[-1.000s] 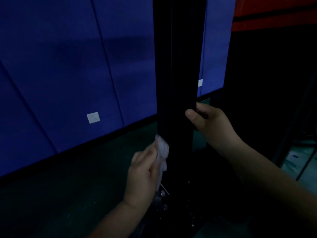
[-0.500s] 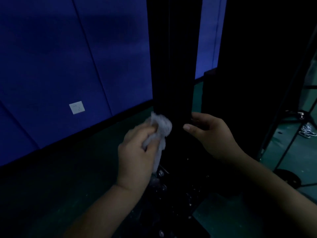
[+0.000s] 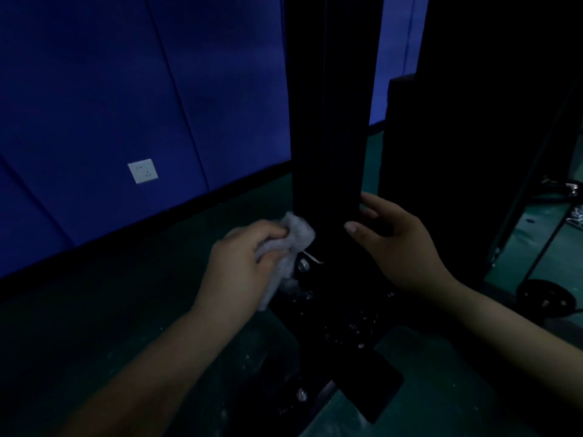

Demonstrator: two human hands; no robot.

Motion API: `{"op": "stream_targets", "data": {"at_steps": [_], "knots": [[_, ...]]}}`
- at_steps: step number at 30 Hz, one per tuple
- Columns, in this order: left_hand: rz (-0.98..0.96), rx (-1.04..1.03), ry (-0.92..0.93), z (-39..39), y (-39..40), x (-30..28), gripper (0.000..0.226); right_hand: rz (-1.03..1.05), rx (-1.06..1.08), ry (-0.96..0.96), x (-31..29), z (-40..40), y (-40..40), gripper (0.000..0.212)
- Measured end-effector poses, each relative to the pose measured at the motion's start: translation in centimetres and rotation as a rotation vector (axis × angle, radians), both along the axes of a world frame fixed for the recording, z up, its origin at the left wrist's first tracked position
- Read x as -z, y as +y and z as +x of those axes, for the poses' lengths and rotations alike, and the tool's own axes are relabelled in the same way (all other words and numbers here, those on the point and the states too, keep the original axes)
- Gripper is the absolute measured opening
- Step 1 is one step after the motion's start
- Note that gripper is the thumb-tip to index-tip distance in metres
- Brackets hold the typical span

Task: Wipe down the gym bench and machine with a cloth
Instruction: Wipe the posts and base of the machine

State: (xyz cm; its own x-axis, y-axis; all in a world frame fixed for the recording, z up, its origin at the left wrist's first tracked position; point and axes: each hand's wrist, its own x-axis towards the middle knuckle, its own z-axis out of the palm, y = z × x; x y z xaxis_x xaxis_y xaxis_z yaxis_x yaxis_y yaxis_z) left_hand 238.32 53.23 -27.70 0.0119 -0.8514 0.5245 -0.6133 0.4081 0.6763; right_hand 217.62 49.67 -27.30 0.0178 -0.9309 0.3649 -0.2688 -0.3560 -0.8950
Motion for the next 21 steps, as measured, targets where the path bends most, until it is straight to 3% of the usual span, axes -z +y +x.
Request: {"op": "stream_targets", "data": {"at_steps": [4,7,10,12,21], "knots": [[0.063,-0.19,0.05,4.2,-0.6,1.1,0.026,0.036,-0.051,-0.03,1.3,-0.4,0.5,0.055],[0.096,-0.101,-0.277,4.8,-2.5,2.8,0.029,0.04,-0.114,-0.062,2.1,-0.5,0.4,0.056],[0.151,-0.088,-0.526,4.7,-3.6,5.0,0.057,-0.003,-0.141,-0.014,2.0,-0.9,0.4,0.058],[0.134,-0.14,-0.508,4.5,-3.3,5.8,0.058,-0.008,-0.173,0.027,2.0,-1.2,0.4,0.064],[-0.067,0.008,-0.484,1.2,1.3,6.8,0.034,-0.034,-0.237,0.092,2.3,-1.9,0.2,0.076]]}}
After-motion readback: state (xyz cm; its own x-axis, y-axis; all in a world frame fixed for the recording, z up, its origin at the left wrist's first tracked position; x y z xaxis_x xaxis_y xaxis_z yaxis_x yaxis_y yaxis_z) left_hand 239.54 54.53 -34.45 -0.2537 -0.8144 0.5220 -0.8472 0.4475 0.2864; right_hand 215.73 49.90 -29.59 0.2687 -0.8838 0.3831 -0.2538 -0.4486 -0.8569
